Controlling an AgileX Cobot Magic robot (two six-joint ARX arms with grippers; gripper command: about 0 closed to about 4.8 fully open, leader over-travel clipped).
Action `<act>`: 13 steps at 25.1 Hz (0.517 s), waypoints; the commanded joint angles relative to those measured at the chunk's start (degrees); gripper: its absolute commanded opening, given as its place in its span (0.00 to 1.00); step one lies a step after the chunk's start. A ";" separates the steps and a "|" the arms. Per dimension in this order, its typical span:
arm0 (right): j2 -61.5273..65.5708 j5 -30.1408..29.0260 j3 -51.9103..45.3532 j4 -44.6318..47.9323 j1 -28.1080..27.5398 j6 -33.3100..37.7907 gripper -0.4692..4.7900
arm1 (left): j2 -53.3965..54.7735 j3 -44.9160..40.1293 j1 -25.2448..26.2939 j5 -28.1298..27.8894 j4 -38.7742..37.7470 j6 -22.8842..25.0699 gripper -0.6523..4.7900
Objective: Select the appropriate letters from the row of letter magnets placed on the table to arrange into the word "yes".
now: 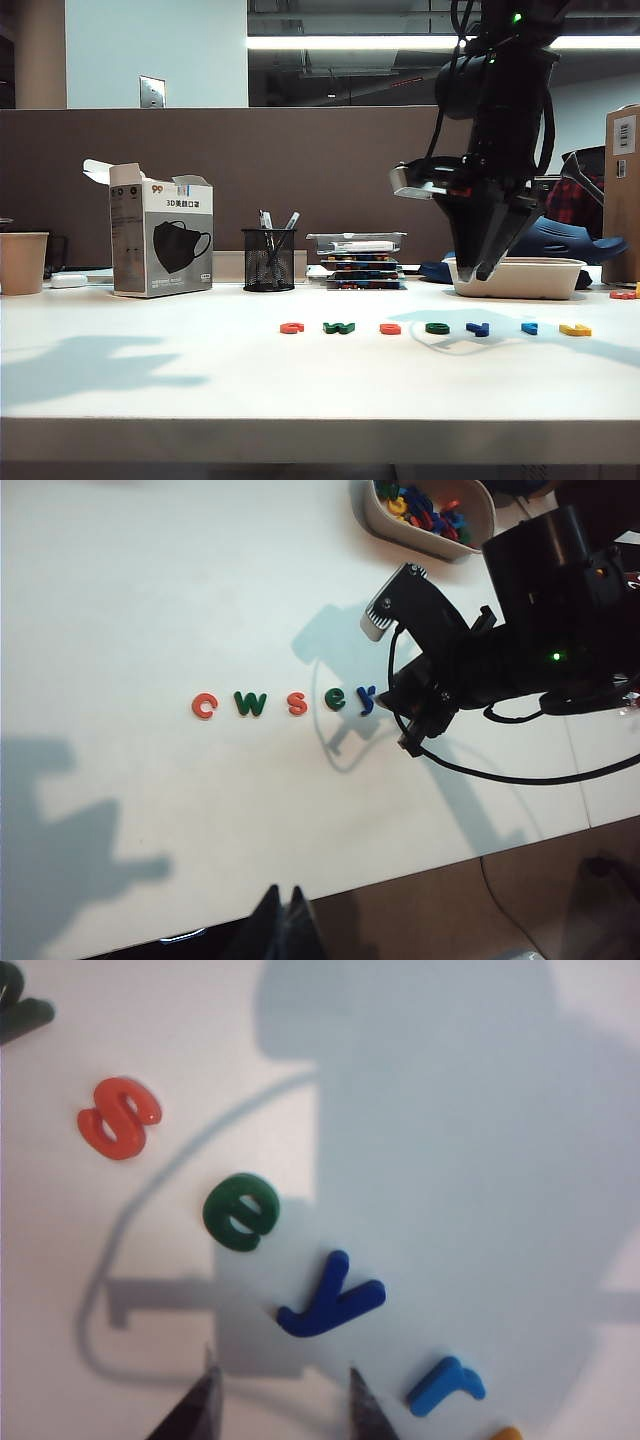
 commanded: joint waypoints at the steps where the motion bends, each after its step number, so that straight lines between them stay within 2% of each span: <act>1: 0.57 -0.31 0.26 1.29 0.04 -1.05 0.39 | -0.15 0.20 0.00 -0.24 0.42 -0.15 0.11; 13: 5.11 -0.13 0.26 3.43 0.04 -3.87 0.39 | -0.15 0.20 0.00 -0.24 0.39 -0.15 0.11</act>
